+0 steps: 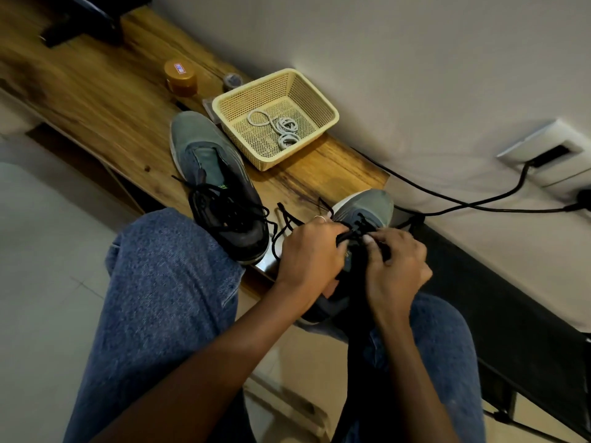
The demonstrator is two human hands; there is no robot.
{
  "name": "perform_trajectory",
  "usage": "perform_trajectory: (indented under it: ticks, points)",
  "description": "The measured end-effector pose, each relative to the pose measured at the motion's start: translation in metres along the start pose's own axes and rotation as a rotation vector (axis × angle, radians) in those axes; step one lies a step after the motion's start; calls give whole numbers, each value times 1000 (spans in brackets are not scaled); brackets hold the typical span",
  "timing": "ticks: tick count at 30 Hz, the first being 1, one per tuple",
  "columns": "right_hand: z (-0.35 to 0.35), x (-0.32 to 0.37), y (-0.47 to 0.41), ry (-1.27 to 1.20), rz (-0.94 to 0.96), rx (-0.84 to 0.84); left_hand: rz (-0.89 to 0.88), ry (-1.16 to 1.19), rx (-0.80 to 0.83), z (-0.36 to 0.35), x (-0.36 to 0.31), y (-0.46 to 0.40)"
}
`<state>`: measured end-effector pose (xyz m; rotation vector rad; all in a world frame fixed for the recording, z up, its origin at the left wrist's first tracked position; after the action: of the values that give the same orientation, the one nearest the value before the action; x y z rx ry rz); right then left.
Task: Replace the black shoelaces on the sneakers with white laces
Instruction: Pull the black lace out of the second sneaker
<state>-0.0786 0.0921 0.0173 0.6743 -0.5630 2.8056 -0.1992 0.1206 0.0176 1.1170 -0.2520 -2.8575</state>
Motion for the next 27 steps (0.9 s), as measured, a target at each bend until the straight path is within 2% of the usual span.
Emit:
perform_trajectory:
  ticks: [3, 5, 7, 13, 16, 18, 21, 24, 27]
  points:
    - [6, -7, -2, -279, -279, -216, 26, 25, -14, 2, 2, -3]
    - [10, -8, -4, -341, -386, -244, 23, 33, -8, 2, 2, -3]
    - [15, -6, -6, -260, -338, -163, 23, 30, -7, 1, 1, -3]
    - [6, 13, -5, 116, 82, 194, 25, 27, 18, 1, 0, -3]
    - [-4, 11, -4, 207, 108, 235, 28, 37, 25, 3, 0, -2]
    - [-6, 7, -3, 213, 132, 202, 20, 23, 31, 3, -1, -2]
    - [-1, 2, -2, 209, 151, 42, 24, 36, 26, 4, -1, -1]
    - [11, -1, -3, 165, -6, -161, 40, 56, 20, 5, 0, -2]
    - [14, -2, -2, 112, -149, -188, 46, 57, 23, 5, 0, -3]
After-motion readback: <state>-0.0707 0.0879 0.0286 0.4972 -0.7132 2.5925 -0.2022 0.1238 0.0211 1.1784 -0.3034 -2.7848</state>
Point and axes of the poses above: each hand's wrist, its own y-axis away from the middle knuckle, its own z-axis out of the back of the hand, x = y × z, the point moved 1 cm from there along -y, towards the middle knuckle, and after that the axes turned 12 degrees about z, right-handed, at the moved point
